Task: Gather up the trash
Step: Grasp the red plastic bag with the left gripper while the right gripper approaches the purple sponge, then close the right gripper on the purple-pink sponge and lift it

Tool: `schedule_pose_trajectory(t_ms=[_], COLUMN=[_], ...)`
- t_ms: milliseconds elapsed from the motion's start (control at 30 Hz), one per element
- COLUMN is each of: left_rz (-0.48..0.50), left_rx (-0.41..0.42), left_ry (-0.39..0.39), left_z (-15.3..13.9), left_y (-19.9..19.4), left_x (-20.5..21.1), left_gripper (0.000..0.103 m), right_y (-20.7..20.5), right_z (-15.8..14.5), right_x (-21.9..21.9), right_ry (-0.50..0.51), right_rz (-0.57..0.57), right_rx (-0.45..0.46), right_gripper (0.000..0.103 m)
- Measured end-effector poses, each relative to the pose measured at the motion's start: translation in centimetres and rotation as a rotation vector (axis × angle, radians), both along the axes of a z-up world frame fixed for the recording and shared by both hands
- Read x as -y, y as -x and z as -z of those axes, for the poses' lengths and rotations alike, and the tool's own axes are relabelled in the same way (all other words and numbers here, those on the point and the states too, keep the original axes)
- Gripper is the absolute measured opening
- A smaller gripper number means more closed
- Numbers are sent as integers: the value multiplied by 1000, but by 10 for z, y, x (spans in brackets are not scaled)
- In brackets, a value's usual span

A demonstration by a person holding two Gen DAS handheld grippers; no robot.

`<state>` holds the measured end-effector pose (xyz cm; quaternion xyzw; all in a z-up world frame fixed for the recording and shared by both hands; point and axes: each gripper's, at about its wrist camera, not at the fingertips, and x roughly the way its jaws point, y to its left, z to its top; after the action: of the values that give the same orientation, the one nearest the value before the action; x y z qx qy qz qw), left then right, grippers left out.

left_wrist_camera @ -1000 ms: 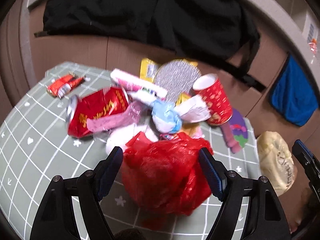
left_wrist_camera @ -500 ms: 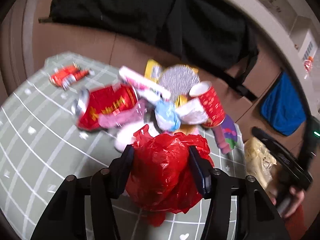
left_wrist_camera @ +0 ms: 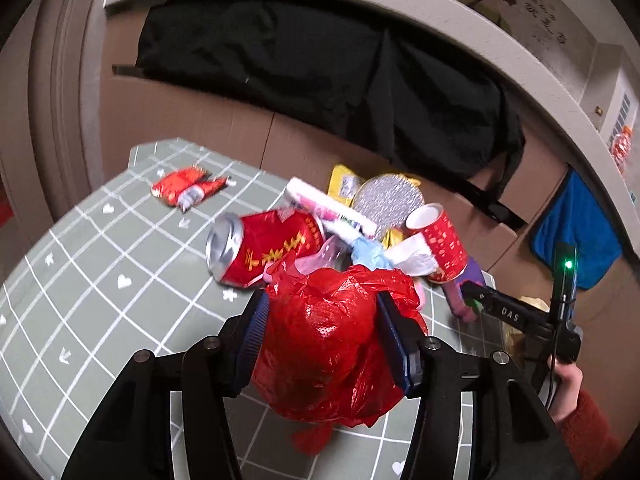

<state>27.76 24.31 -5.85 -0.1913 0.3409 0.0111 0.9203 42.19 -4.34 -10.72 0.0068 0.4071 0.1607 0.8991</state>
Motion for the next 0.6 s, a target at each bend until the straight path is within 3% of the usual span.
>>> schedule_pose_trajectory(t_ms=[367, 467, 500, 533, 600], left_rz=[-1, -4, -5, -6, -4], left_rx=[-39, -37, -34, -29, -17], left_ry=[19, 20, 19, 19, 21], left_z=[10, 9, 8, 7, 4], left_y=[0, 2, 2, 3, 5], left_x=[5, 4, 4, 3, 4], left_gripper=[55, 55, 55, 55, 54], right_y=[-44, -31, -23, -12, 5], right_z=[8, -1, -6, -15, -29], right_x=[5, 1, -3, -6, -9], right_ry=[-97, -41, -8, 25, 41], right_rz=[-19, -20, -17, -18, -40], right_rx=[-95, -52, -19, 35, 72], right_gripper=[58, 52, 31, 20, 14])
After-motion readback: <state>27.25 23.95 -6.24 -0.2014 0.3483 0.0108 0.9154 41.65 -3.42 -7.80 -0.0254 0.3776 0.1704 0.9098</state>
